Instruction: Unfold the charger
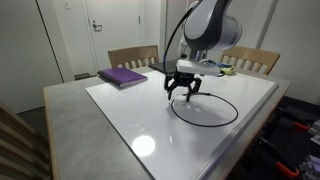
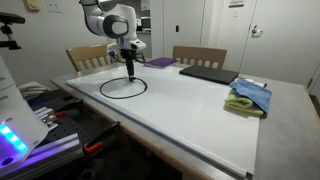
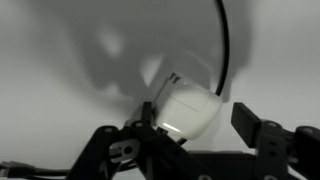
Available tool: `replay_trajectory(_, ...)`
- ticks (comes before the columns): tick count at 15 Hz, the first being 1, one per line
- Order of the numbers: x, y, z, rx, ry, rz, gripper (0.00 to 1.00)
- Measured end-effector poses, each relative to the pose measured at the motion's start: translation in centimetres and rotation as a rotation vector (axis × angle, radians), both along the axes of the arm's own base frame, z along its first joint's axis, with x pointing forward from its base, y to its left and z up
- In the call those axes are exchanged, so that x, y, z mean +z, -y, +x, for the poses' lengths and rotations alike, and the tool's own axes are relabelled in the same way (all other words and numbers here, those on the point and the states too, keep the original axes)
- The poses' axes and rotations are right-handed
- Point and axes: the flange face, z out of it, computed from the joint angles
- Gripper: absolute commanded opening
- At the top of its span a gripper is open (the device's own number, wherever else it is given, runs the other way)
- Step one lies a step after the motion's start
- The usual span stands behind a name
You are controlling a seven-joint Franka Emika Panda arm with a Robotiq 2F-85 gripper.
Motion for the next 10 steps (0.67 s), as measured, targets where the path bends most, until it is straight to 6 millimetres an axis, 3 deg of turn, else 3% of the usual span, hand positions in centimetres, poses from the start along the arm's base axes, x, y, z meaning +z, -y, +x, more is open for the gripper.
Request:
replay_trajectory(2,0.01,0.0,0.01,0.004,0.001,0.0,0.39)
replay_trajectory(3,0.02,-0.01,0.02,0.009,0.002,-0.001,0.37)
replay_trajectory(10,0.29,0.23,0.31,0.082,0.019,-0.007,0.37)
